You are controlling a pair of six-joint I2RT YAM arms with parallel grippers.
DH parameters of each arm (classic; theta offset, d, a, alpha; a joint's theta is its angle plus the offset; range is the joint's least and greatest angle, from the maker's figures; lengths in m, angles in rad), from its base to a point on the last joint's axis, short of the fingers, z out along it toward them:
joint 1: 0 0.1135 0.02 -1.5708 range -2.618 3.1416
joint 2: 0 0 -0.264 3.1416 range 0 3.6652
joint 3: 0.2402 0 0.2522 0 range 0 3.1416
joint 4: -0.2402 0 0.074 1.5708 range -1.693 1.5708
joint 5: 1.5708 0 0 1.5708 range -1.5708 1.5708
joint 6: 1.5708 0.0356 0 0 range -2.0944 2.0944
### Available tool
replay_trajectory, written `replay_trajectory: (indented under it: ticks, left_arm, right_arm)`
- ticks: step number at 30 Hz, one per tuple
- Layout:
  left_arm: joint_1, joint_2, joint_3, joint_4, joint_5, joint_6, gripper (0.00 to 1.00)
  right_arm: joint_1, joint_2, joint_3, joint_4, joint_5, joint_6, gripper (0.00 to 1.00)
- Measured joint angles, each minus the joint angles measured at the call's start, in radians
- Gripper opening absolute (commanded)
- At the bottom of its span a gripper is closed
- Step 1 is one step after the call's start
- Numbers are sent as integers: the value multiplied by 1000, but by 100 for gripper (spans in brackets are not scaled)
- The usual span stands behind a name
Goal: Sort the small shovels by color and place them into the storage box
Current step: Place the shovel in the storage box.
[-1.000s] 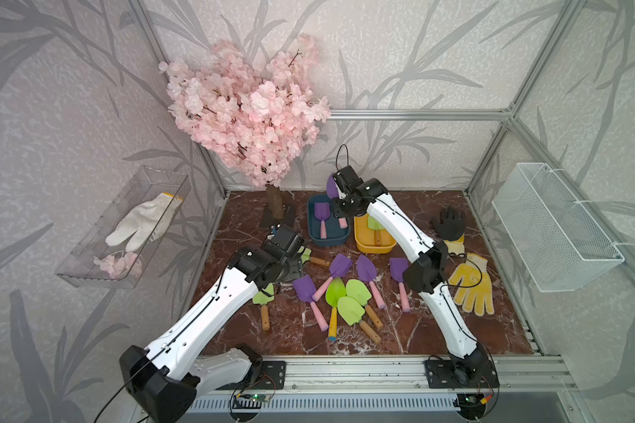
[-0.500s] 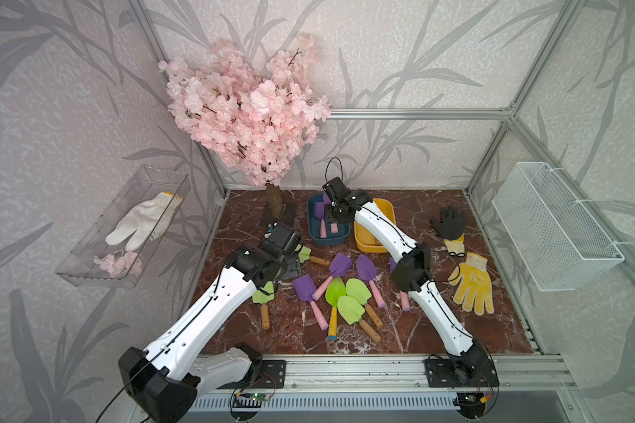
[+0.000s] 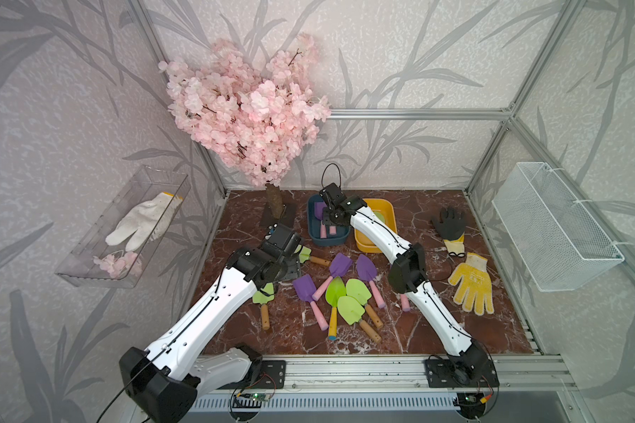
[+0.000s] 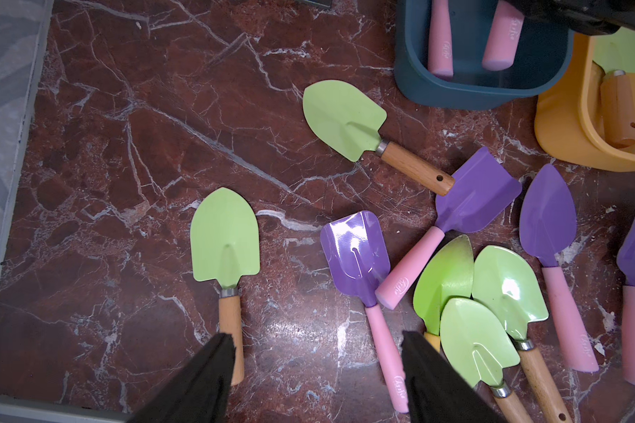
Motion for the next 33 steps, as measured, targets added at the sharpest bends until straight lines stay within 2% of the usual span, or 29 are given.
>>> replay_trajectory:
  ticks: [23,33]
  left_arm:
    - [11,24,-12,15,18,15,76]
    - [12,26,-12,15,18,19,76]
  right_arm:
    - [-27,80,6,-1,1,14,18]
    - [-29,93,16,0,-4,14,22]
